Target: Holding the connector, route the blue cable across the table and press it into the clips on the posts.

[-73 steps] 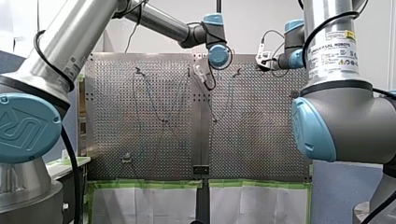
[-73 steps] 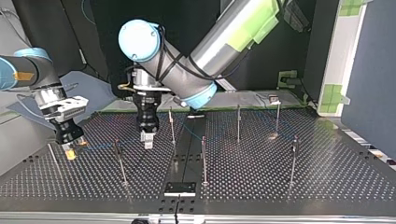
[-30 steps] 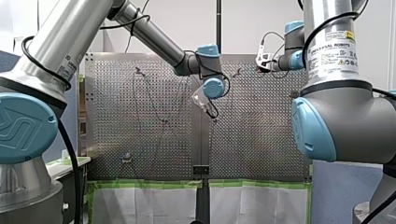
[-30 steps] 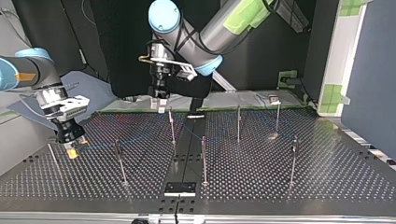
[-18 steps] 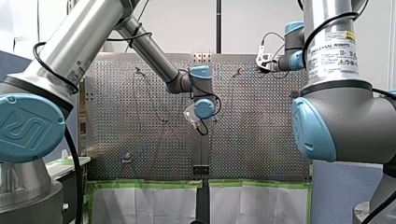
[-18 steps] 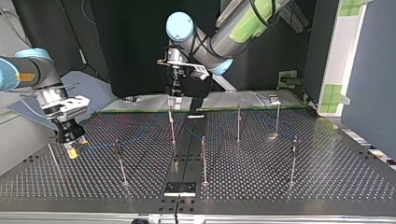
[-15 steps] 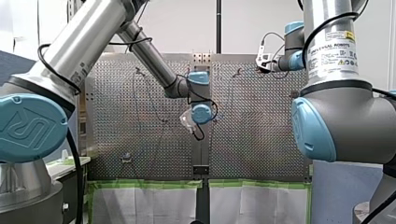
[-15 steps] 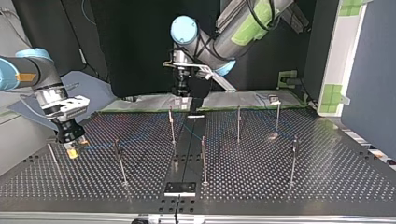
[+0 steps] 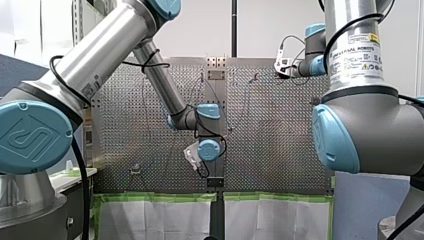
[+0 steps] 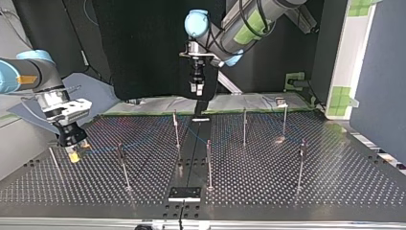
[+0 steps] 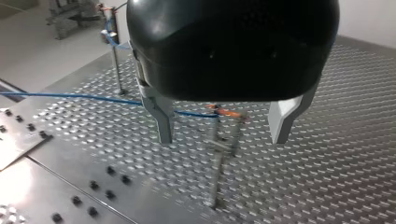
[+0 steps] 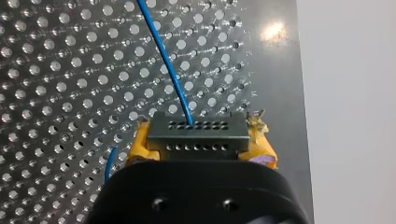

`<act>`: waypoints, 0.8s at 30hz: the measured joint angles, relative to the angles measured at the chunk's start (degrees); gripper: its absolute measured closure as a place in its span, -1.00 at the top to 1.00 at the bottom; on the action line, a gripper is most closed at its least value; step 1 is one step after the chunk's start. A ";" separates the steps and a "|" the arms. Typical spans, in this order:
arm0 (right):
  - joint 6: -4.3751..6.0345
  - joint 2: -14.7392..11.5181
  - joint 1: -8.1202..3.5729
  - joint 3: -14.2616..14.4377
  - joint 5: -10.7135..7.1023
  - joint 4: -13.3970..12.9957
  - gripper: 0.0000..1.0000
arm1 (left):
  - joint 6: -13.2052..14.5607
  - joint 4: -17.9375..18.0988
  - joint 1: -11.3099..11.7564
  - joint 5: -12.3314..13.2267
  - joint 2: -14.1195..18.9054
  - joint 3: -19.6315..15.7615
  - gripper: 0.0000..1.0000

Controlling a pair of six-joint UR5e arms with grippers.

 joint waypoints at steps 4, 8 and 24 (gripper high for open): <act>0.00 0.01 -0.07 0.00 0.01 0.00 -1.00 | -0.18 1.85 -0.63 -0.31 -1.84 -1.85 1.00; 0.00 0.01 -0.13 0.01 0.00 0.01 -1.00 | -0.38 3.82 -1.05 -1.44 -3.81 -3.81 1.00; 0.26 0.06 -0.25 0.11 0.13 0.39 -1.00 | 0.16 11.66 -1.73 -2.20 -11.27 -11.63 1.00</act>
